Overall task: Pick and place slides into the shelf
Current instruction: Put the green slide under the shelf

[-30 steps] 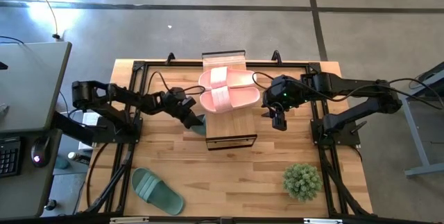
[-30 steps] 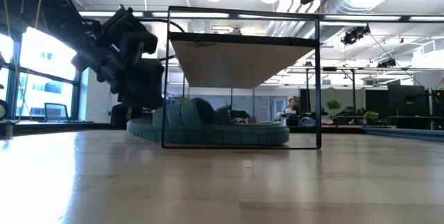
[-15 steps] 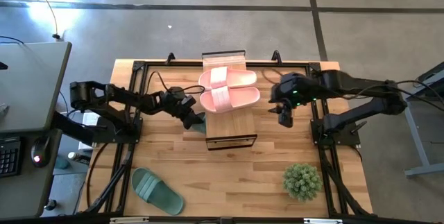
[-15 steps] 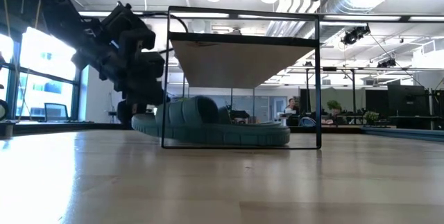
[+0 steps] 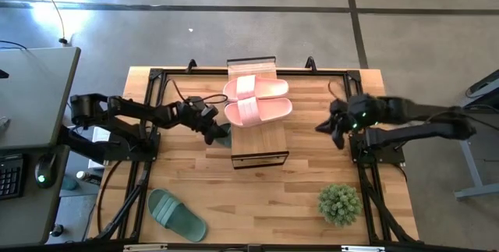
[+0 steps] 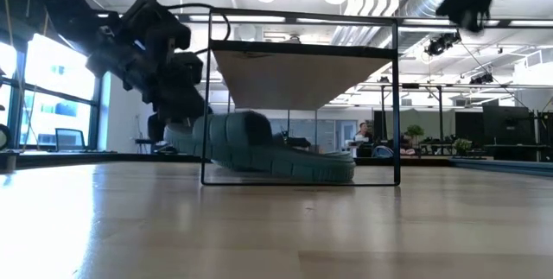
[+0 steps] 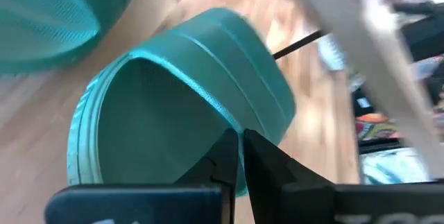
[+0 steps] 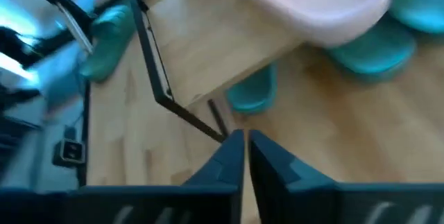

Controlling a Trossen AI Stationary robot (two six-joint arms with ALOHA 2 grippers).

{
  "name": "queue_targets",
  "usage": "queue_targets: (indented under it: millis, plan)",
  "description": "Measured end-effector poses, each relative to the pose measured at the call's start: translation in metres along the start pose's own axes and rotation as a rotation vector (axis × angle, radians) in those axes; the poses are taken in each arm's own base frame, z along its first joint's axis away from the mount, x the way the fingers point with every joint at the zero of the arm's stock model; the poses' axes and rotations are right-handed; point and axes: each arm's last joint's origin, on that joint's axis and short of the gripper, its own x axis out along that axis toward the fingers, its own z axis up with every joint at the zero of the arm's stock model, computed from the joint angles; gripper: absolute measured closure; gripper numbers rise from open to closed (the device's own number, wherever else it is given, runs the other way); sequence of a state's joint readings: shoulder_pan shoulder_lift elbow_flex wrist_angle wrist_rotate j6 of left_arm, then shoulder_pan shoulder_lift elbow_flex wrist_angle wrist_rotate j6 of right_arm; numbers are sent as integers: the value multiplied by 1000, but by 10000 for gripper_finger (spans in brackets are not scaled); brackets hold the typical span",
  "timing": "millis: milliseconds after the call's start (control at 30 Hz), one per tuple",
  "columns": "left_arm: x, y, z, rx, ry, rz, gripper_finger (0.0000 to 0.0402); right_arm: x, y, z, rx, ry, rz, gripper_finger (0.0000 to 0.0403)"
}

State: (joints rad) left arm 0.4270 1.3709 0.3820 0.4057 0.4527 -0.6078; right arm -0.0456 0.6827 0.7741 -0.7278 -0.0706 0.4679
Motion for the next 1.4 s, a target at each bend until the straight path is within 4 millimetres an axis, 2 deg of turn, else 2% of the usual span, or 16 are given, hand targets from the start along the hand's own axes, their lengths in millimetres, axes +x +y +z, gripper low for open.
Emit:
queue_targets:
  millis: [133, 300, 400, 633, 800, 933, 1200, 1400]
  plan:
    - [1, 1, -5, 13, 29, 28, 389, 41, -21, -35, 120, -7, 37, 380]
    - [1, 1, -3, 40, 14, 28, 386, 71, -42, -60, 219, 0, 26, 373]
    - [1, 1, -3, 52, 15, 33, 369, 82, -47, -62, 267, -57, 80, 384]
    - [3, -1, -6, 39, 12, 56, 306, 108, -60, -81, 400, -51, 111, 401]
    - [6, -7, -11, 63, 13, 79, 278, 119, -61, -83, 417, -76, 159, 402]
    - [6, -7, -11, 153, 21, 80, 271, 126, -64, -87, 333, -46, 134, 403]
    - [6, -7, -15, 354, 96, 11, 289, 130, -68, -89, 173, -57, 57, 403]
    - [6, -7, -15, 422, 83, 31, 297, 130, -68, -89, 154, -59, 52, 403]
